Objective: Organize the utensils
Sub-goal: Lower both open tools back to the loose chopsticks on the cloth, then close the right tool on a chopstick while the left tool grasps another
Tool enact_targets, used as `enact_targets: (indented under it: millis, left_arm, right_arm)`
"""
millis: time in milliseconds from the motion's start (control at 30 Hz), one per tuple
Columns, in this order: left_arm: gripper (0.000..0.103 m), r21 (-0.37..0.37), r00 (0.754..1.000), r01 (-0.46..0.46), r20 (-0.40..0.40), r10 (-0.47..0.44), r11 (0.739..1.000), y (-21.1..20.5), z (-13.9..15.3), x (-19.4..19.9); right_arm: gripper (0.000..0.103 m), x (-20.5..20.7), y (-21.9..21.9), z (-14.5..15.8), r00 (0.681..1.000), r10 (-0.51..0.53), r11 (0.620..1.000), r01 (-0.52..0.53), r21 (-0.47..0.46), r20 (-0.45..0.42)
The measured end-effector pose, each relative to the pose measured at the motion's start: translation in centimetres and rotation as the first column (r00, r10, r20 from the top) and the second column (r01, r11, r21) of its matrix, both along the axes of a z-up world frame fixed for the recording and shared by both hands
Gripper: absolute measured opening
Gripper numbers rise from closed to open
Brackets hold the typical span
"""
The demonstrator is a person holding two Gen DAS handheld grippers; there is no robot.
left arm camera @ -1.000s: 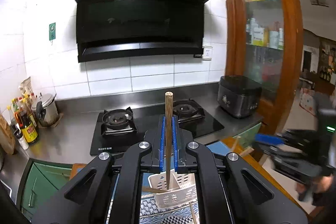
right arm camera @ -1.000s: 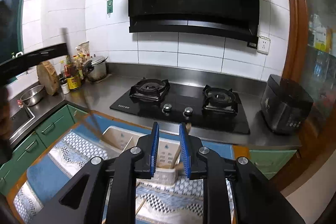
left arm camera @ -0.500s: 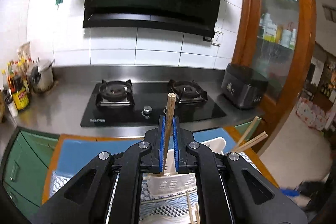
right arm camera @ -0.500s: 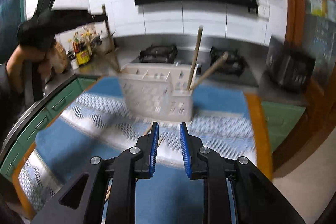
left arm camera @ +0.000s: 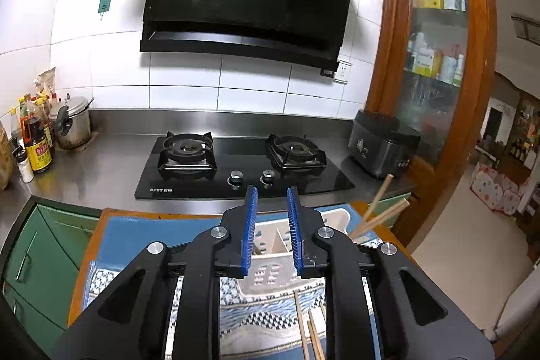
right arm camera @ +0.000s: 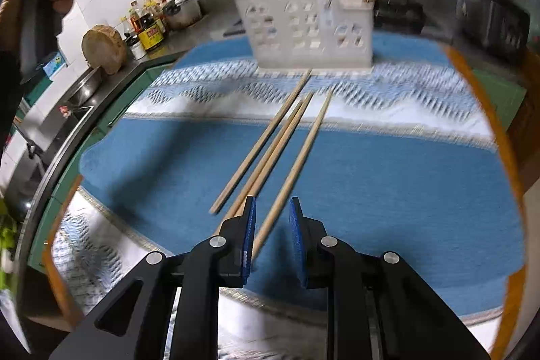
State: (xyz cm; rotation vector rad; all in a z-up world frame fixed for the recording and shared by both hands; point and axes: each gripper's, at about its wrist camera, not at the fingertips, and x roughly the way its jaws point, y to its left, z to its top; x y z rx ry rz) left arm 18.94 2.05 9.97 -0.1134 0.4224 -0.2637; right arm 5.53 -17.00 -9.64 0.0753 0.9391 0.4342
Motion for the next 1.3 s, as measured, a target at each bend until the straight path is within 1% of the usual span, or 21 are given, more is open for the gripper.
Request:
enact_targets:
  millis: [67, 133, 200, 267, 433, 600, 767, 900, 1000, 1133, 1300]
  left_arm:
    - [0.020, -0.006, 1.000, 0.006, -0.004, -0.006, 1.000, 0.2, -0.3, -1.3]
    - [0.023, 0.007, 1.000, 0.006, -0.003, -0.006, 1.000, 0.4, -0.9, -2.7]
    - [0.024, 0.016, 1.000, 0.002, -0.012, -0.002, 1.000, 0.6, -1.8, -4.0]
    - [0.024, 0.014, 0.999, -0.003, -0.038, 0.004, 1.000, 0.9, -3.0, -5.1]
    - [0.024, 0.013, 0.994, -0.021, -0.102, 0.022, 1.000, 1.7, -5.9, -6.9]
    - [0.024, -0.007, 0.981, -0.026, -0.192, 0.024, 1.000, 2.1, -9.4, -7.9]
    - [0.024, -0.002, 0.959, -0.005, -0.283, 0.005, 1.000, 1.2, -13.5, -9.1]
    - [0.024, -0.015, 0.926, 0.044, -0.374, -0.046, 0.999, -0.4, -16.8, -10.1]
    - [0.024, -0.031, 0.902, 0.081, -0.423, -0.086, 0.996, -2.0, -18.8, -10.6]
    - [0.024, -0.052, 0.873, 0.104, -0.473, -0.116, 0.993, -3.7, -21.0, -10.6]
    - [0.023, -0.054, 0.848, 0.111, -0.515, -0.123, 0.992, -5.0, -22.8, -10.0]
  right_arm:
    - [0.019, -0.5, 0.7, -1.0, 1.000, -0.001, 1.000, 0.001, -0.003, -0.029]
    - [0.018, -0.7, 1.0, -1.8, 0.998, -0.010, 1.000, 0.010, 0.015, -0.059]
    - [0.015, -0.7, 1.1, -2.4, 0.997, -0.024, 1.000, 0.025, 0.017, -0.079]
    - [0.014, -0.5, 1.1, -2.9, 0.994, -0.044, 0.998, 0.047, 0.035, -0.100]
    - [0.014, 0.6, 1.0, -3.7, 0.986, -0.088, 0.994, 0.096, 0.046, -0.140]
    - [0.014, 1.6, 1.0, -4.1, 0.979, -0.117, 0.990, 0.129, 0.063, -0.168]
    - [0.012, 2.0, 1.5, -4.0, 0.980, -0.125, 0.991, 0.131, 0.026, -0.154]
    - [0.009, 1.8, 1.1, -4.0, 0.981, -0.129, 0.991, 0.135, 0.027, -0.147]
    - [0.009, 1.6, 0.7, -3.7, 0.983, -0.136, 0.990, 0.138, 0.008, -0.126]
    - [0.008, 1.0, -0.4, -3.0, 0.985, -0.145, 0.989, 0.146, -0.004, -0.092]
    - [0.007, -0.2, -2.0, -1.1, 0.988, -0.156, 0.987, 0.156, -0.027, -0.012]
